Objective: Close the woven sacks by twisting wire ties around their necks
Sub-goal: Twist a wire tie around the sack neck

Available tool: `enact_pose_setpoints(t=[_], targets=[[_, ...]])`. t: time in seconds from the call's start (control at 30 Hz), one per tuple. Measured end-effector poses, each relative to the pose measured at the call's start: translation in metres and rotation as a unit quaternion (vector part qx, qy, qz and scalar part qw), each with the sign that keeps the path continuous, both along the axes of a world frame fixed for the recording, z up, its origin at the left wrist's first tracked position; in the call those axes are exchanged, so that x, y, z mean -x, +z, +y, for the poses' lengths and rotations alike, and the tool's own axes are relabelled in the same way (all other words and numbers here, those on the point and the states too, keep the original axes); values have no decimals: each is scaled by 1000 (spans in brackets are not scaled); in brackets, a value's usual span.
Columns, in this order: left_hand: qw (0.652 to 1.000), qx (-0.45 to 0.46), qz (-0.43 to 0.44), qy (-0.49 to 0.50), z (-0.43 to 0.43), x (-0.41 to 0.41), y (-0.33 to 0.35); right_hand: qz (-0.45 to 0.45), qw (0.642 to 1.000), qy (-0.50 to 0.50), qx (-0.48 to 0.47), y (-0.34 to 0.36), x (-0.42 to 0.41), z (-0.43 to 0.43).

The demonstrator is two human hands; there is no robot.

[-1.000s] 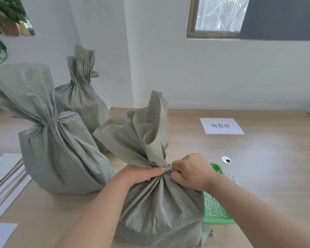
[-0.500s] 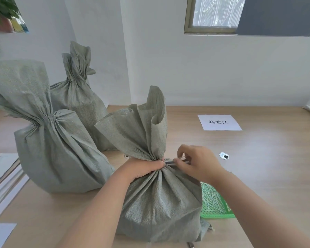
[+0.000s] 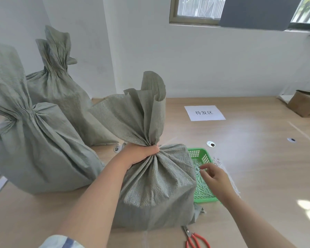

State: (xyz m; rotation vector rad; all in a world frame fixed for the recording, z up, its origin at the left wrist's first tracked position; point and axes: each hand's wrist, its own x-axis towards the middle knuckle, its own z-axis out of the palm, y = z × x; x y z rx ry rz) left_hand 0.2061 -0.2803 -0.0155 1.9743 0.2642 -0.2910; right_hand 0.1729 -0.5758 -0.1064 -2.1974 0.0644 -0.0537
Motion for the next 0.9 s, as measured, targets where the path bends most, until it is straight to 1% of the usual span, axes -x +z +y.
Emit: enact_pose_setpoints(t=[0.13,0.27,0.4,0.5,0.6,0.67,0.9], targets=[[1000,0,-1,-3,1,-1,-5,85,993,-15,84,-49,29,-4],[1000,-1,-4,20,0,-2,-10,161,977,-23,134,-91,55,-3],[1000,5,-21,15,-1,-2,-11,249,958,-10,141,-129,76,-3],[999,10,-28,20,-1,-2,-15,304,937,22,172,-151,89,0],[999,15,-38,27,-1,-2,-17,312,918,29,242,-164,98,5],[998,15,-49,27,-2,-2,-18,309,911,39,271,-172,104,8],[998,19,-52,29,-3,-1,-16,297,913,50,274,-185,112,13]])
